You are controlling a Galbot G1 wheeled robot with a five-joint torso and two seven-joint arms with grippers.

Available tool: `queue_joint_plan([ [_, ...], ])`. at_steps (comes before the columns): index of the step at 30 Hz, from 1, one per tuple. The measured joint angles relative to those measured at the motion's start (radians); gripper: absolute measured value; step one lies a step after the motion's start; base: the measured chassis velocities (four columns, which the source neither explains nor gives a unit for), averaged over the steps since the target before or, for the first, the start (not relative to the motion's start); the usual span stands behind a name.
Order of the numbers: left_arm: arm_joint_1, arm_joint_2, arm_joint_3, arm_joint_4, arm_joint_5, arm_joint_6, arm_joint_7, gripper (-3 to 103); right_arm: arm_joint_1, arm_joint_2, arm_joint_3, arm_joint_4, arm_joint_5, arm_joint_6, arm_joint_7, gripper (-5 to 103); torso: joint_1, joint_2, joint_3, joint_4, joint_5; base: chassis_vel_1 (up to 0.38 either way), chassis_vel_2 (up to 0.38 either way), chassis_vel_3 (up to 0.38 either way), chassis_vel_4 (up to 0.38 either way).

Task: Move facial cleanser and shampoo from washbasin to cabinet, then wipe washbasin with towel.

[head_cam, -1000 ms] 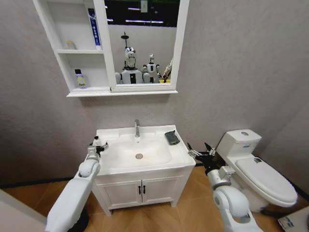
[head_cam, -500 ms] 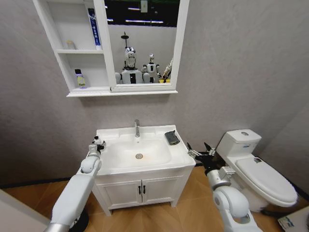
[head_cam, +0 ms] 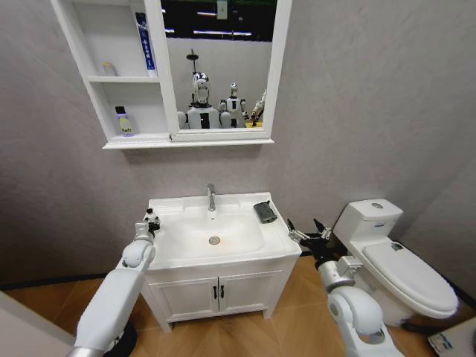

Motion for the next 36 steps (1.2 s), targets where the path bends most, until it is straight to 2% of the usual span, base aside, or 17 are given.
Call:
queue_joint_plan([
  [1,0.007,0.025,-0.002,-0.061,-0.032,0.016,-0.023,36,0.000,0.000,-0.001,0.000,-0.001,0.000,0.000,100,0.000,0.000,0.000,0.0000,0.0001,0.000,0.000,0.000,0.000],
  [2,0.007,0.025,-0.002,-0.061,-0.032,0.016,-0.023,36,0.000,0.000,-0.001,0.000,-0.001,0.000,0.000,100,0.000,0.000,0.000,0.0000,0.0001,0.000,0.000,0.000,0.000],
  [5,0.020,0.107,-0.014,-0.230,-0.144,0.059,-0.095,36,0.003,0.003,-0.007,-0.004,-0.004,0.000,0.000,100,0.000,0.000,0.000,0.0000,0.0000,0.000,0.000,0.000,0.000],
  [6,0.020,0.107,-0.014,-0.230,-0.144,0.059,-0.095,36,0.003,0.003,-0.007,-0.004,-0.004,0.000,0.000,100,0.000,0.000,0.000,0.0000,0.0000,0.000,0.000,0.000,0.000],
  [9,0.009,0.235,-0.036,-0.396,-0.294,0.124,-0.176,36,0.006,0.007,-0.013,-0.010,-0.014,-0.001,0.000,100,0.000,0.000,0.000,0.0005,0.0000,0.000,0.000,0.000,0.000],
  [10,0.009,0.235,-0.036,-0.396,-0.294,0.124,-0.176,36,0.006,0.007,-0.013,-0.010,-0.014,-0.001,0.000,100,0.000,0.000,0.000,0.0005,0.0000,0.000,0.000,0.000,0.000],
  [12,-0.050,0.333,-0.041,-0.481,-0.417,0.169,-0.237,36,0.009,0.011,-0.017,-0.015,-0.033,-0.002,0.003,100,0.000,0.000,0.000,0.0004,0.0003,0.000,0.000,0.000,0.000],
  [14,-0.082,0.366,-0.041,-0.503,-0.462,0.187,-0.250,36,0.009,0.013,-0.020,-0.016,-0.039,-0.003,0.004,100,0.000,0.000,0.000,0.0001,0.0004,0.000,0.000,0.000,0.000],
  [15,-0.138,0.409,-0.036,-0.520,-0.516,0.210,-0.256,36,0.008,0.018,-0.023,-0.016,-0.045,-0.003,0.004,100,0.000,0.000,0.000,0.0001,0.0001,0.000,0.000,0.000,0.000],
  [19,-0.281,0.476,-0.003,-0.494,-0.603,0.234,-0.227,36,-0.001,0.027,-0.027,-0.008,-0.059,-0.004,0.004,100,0.000,0.000,0.000,0.0001,0.0001,0.000,0.000,0.000,0.000],
  [23,-0.395,0.498,0.034,-0.440,-0.633,0.242,-0.180,36,-0.008,0.030,-0.029,-0.005,-0.068,0.000,0.001,100,0.000,0.000,0.000,0.0000,-0.0002,0.000,0.000,0.000,0.000],
  [25,-0.537,0.502,0.098,-0.375,-0.668,0.253,-0.151,36,-0.006,0.029,-0.035,-0.004,-0.070,0.000,0.000,100,0.000,0.000,0.000,0.0001,0.0002,0.000,0.000,0.000,0.000],
  [26,-0.537,0.502,0.098,-0.375,-0.668,0.253,-0.151,36,-0.006,0.029,-0.035,-0.004,-0.070,0.000,0.000,100,0.000,0.000,0.000,0.0001,0.0002,0.000,0.000,0.000,0.000],
  [28,-0.665,0.484,0.189,-0.298,-0.714,0.269,-0.144,36,0.001,0.027,-0.039,-0.002,-0.071,-0.005,0.000,100,0.000,0.000,0.000,0.0000,0.0001,0.000,0.000,0.000,0.000],
  [29,-0.665,0.484,0.189,-0.298,-0.714,0.269,-0.144,36,0.001,0.027,-0.039,-0.002,-0.071,-0.005,0.000,100,0.000,0.000,0.000,0.0000,0.0001,0.000,0.000,0.000,0.000],
  [31,-0.774,0.451,0.272,-0.220,-0.728,0.282,-0.134,36,0.009,0.024,-0.042,0.001,-0.071,-0.013,0.000,100,0.000,0.000,0.000,0.0000,0.0000,0.000,0.000,0.000,0.000],
  [36,-0.924,0.377,0.379,-0.072,-0.692,0.286,-0.117,36,0.008,0.015,-0.039,0.012,-0.064,-0.020,0.002,100,0.000,0.000,0.000,0.0001,0.0002,0.000,0.000,0.000,0.000],
])
